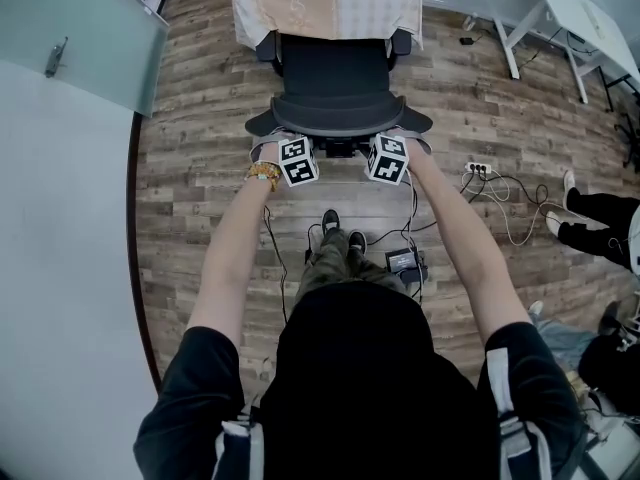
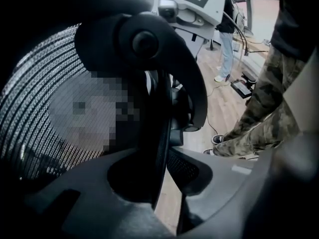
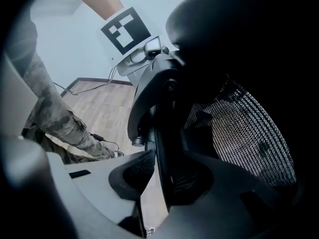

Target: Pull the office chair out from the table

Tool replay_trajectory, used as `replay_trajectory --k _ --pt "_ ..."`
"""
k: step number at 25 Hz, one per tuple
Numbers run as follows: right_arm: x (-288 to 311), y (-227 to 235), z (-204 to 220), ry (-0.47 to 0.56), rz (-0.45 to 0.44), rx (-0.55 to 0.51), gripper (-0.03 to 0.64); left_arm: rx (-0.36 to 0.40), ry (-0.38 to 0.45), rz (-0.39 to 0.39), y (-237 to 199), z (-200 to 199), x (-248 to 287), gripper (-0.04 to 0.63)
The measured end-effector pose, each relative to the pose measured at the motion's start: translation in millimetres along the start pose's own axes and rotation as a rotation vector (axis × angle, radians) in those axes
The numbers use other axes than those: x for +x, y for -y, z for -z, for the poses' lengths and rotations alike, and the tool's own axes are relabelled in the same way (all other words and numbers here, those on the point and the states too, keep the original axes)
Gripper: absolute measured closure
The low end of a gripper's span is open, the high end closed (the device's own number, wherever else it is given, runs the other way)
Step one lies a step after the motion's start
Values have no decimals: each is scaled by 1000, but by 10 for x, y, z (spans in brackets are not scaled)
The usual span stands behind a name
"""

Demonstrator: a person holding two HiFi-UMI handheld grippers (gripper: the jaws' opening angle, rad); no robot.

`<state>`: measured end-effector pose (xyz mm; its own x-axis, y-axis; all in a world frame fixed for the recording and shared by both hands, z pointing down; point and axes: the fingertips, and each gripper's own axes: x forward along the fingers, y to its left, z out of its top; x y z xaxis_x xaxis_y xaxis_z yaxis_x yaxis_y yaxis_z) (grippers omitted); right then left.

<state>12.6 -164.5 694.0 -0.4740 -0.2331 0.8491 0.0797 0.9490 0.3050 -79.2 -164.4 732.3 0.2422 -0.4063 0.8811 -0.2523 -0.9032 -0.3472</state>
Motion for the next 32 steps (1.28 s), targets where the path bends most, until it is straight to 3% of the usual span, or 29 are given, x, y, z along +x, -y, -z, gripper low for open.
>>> replay_trajectory --k 32 --pt "-251 -924 -145 -35 22 43 545 5 1 -7 873 60 -352 502"
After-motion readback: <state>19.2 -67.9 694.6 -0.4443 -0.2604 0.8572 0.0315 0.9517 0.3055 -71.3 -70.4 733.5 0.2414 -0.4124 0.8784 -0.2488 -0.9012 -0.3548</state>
